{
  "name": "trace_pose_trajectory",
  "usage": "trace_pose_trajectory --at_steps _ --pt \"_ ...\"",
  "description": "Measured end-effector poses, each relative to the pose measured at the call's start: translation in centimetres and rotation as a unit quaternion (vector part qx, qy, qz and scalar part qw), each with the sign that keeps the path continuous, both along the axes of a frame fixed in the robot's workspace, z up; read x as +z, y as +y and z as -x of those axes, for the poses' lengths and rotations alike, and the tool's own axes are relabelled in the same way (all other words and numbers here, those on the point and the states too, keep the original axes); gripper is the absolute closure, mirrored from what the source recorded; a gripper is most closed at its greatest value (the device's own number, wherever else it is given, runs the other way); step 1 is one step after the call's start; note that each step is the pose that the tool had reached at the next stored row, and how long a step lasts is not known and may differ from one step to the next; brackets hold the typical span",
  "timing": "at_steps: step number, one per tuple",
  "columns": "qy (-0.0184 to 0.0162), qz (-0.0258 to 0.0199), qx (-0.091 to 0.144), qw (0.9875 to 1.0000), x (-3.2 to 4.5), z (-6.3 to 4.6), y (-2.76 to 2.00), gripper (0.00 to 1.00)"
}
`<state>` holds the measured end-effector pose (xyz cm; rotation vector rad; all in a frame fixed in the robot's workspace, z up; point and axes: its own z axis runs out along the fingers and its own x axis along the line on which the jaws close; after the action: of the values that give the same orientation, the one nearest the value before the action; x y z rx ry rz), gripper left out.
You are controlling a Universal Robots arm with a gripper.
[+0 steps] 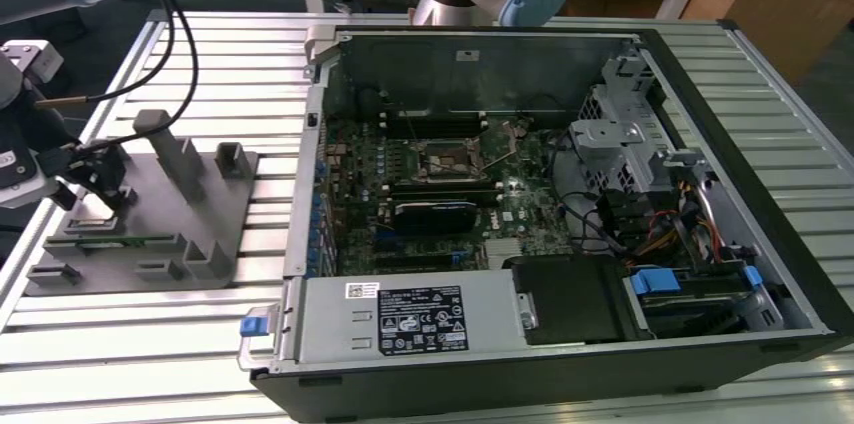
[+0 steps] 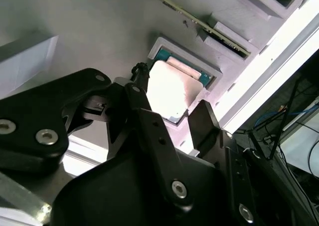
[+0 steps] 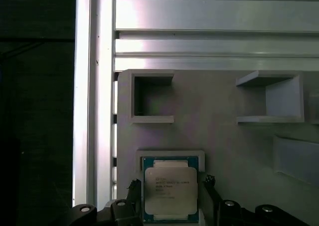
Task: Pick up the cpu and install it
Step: 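Pick up the cpu and move it towards the insertion slot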
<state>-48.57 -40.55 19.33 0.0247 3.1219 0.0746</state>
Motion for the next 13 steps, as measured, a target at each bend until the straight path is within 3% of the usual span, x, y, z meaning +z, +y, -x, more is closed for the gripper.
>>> trace_pose_trajectory --at_steps 13 --pt "0.0000 0.0000 0.000 1.0000 -0.78 0.02 0.01 0.41"
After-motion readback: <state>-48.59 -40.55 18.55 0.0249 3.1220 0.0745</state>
